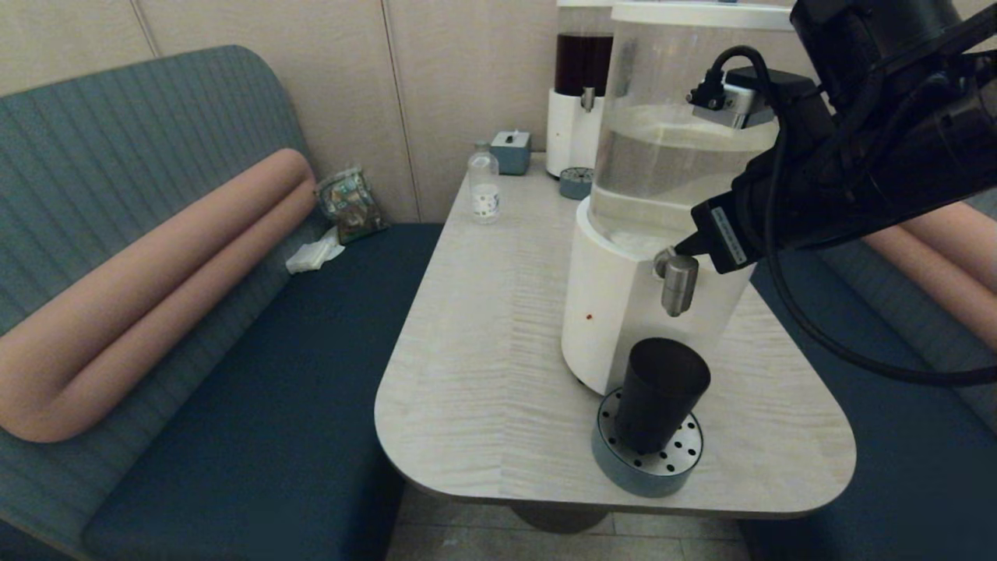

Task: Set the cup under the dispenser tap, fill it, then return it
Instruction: Turn on the faucet

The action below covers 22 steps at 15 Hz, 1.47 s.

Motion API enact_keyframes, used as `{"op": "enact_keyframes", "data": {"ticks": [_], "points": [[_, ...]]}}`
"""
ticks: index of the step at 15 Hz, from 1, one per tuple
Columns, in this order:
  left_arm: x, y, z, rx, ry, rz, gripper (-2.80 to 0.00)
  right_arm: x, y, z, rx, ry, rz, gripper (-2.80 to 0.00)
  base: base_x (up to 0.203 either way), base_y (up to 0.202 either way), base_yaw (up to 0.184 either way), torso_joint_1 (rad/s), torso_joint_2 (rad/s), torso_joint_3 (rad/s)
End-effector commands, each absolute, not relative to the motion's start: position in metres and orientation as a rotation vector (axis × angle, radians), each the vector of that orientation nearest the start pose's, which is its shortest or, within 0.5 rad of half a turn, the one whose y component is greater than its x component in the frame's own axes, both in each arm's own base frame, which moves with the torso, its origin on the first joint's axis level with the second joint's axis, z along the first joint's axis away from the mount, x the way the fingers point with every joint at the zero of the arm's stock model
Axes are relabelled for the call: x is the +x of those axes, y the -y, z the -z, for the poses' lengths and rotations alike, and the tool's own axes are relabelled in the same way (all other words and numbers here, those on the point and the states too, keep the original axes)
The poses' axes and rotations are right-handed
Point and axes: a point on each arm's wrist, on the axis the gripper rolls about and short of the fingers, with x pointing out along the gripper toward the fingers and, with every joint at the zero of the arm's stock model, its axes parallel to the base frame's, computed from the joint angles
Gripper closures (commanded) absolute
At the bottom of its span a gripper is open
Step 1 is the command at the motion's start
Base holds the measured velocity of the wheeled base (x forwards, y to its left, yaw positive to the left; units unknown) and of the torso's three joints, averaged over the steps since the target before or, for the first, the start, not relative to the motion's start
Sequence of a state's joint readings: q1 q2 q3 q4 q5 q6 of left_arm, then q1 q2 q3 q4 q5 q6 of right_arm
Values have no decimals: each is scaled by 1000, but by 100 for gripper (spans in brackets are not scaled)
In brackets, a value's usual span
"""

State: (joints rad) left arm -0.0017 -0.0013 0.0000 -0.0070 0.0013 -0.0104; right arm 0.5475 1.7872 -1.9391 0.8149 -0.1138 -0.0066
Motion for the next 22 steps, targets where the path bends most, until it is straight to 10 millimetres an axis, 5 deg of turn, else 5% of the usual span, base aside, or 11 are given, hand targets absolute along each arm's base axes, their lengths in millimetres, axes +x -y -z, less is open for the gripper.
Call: {"op": "enact_keyframes", "data": {"ticks": [1, 22], "points": [[-23, 0, -76, -11, 7, 0, 0, 263, -161, -328, -232, -641, -432, 0, 0, 0, 0, 0, 0, 0], [-23, 0, -76, -11, 8, 0, 0, 254, -165, -337, -202, -606, -548, 0, 0, 0, 0, 0, 0, 0]]}}
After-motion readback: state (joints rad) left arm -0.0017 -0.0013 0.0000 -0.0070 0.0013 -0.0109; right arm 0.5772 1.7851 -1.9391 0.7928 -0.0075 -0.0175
